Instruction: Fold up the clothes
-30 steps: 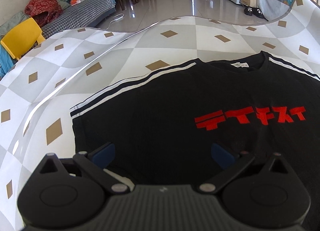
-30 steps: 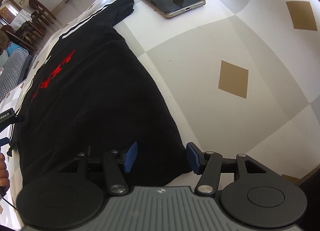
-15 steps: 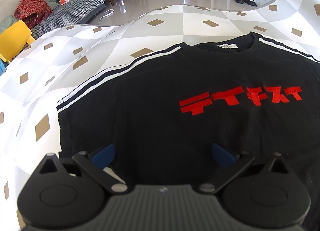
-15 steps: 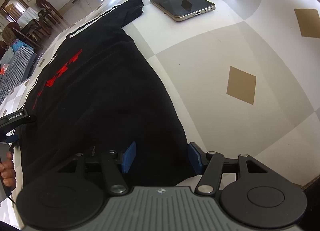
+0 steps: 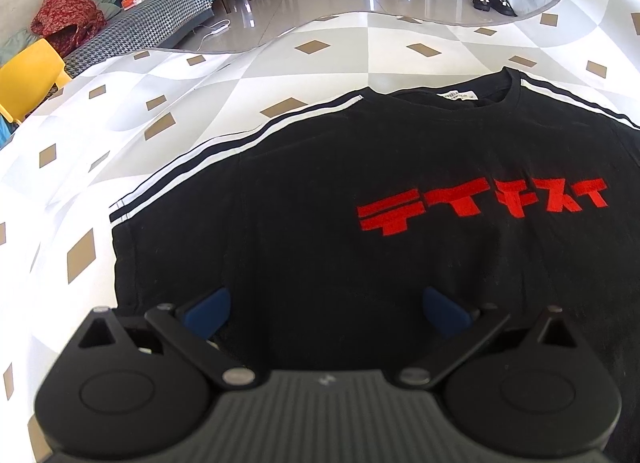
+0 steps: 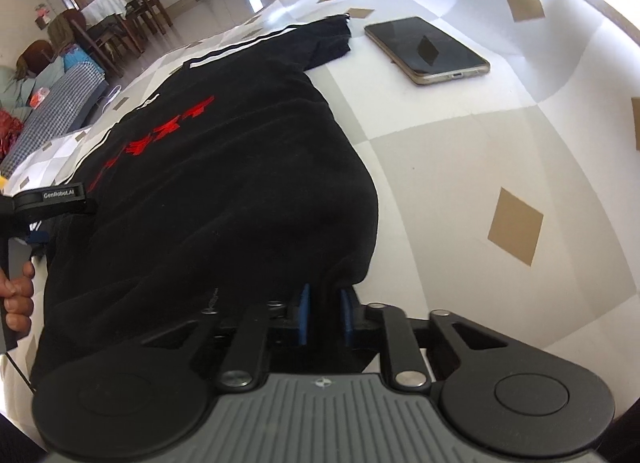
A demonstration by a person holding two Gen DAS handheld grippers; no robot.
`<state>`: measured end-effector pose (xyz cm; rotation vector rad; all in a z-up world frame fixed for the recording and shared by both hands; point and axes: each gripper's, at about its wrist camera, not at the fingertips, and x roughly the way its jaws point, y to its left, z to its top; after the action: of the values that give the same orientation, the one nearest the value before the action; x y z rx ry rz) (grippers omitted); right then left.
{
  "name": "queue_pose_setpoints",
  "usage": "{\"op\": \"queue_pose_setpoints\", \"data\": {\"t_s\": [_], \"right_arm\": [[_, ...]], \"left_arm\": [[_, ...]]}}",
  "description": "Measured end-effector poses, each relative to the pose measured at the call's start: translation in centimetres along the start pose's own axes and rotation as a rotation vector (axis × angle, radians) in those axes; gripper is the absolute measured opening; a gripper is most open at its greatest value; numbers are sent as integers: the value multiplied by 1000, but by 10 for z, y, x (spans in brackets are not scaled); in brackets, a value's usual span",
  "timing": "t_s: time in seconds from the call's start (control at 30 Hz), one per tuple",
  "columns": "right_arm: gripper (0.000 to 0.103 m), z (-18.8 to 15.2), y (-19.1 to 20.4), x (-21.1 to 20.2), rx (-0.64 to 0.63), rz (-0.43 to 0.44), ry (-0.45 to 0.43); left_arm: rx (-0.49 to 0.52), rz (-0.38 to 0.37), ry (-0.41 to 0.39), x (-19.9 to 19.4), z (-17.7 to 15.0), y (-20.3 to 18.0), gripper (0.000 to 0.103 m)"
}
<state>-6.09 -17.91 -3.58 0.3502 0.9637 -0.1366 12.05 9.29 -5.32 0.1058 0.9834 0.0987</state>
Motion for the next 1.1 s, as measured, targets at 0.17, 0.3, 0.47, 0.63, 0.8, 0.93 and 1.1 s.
{"op": "queue_pose_setpoints", "data": {"t_s": [0.17, 0.3, 0.47, 0.63, 0.8, 0.93, 1.1], "right_arm": [[6, 2, -3, 0, 10, -17, 6], [5, 3, -10, 0, 22, -103, 5], [2, 5, -19, -2, 24, -240, -23], [2, 5, -18, -4, 12, -252, -29], [3, 7, -23, -8, 37, -306, -36], [22, 10, -25, -20, 49, -290, -72], [24, 8, -14, -26, 7, -207, -76]], "left_arm": [[18, 17, -18, 1, 0, 1, 103], [27, 24, -34, 2, 1, 0, 103], [74, 52, -66, 2, 1, -5, 103], [97, 58, -83, 2, 2, -7, 103], [102, 67, -84, 3, 3, -8, 103], [61, 54, -47, 1, 4, -2, 103], [35, 33, -18, -9, -1, 3, 103]]}}
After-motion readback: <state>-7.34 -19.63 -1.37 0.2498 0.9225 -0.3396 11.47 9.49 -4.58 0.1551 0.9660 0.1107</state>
